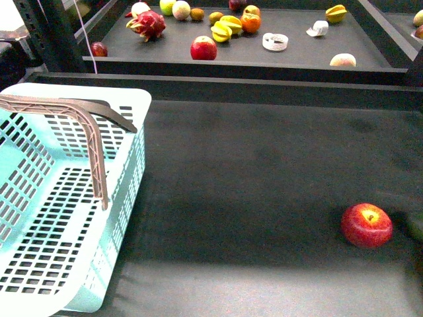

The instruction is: Pick mango with right arm and hold basket with left

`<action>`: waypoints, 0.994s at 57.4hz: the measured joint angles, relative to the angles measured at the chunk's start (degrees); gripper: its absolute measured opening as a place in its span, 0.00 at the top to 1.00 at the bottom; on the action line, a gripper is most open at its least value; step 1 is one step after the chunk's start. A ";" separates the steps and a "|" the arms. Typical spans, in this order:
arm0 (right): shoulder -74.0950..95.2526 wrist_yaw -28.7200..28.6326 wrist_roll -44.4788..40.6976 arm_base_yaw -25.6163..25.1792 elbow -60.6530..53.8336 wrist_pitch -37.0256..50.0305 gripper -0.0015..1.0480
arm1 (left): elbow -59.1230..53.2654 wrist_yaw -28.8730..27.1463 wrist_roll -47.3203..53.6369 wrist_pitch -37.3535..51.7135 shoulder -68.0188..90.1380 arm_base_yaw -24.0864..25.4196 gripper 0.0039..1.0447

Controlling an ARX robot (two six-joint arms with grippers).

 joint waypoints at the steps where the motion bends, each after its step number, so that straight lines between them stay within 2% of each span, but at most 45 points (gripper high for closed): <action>1: 0.00 0.00 0.00 0.00 0.00 0.00 0.08 | 0.00 0.00 0.00 -0.02 0.00 0.00 0.05; 43: 0.00 0.00 0.00 0.00 0.00 0.00 0.08 | 0.00 0.00 0.00 -0.02 0.00 0.00 0.05; 44: 0.00 0.00 0.00 0.00 0.00 0.00 0.08 | -0.02 -1.22 0.44 0.24 0.15 -0.31 0.05; 45: 0.00 0.00 0.00 0.00 0.00 0.00 0.08 | -0.20 -5.40 1.27 1.81 0.92 -1.57 0.05; 48: 0.00 0.02 0.00 0.02 0.00 0.00 0.08 | -0.37 -22.21 3.63 10.67 5.11 -7.26 0.05; 52: 0.00 0.00 0.00 0.00 0.00 0.00 0.08 | -0.15 -40.39 4.52 20.59 14.10 -12.81 0.05; 54: 0.00 0.00 -0.02 0.00 0.00 0.00 0.08 | -0.09 -43.19 4.46 24.17 18.40 -13.38 0.05; 57: 0.00 -0.02 -0.02 0.00 0.00 0.00 0.08 | 0.02 -43.36 3.58 28.74 24.26 -13.51 0.05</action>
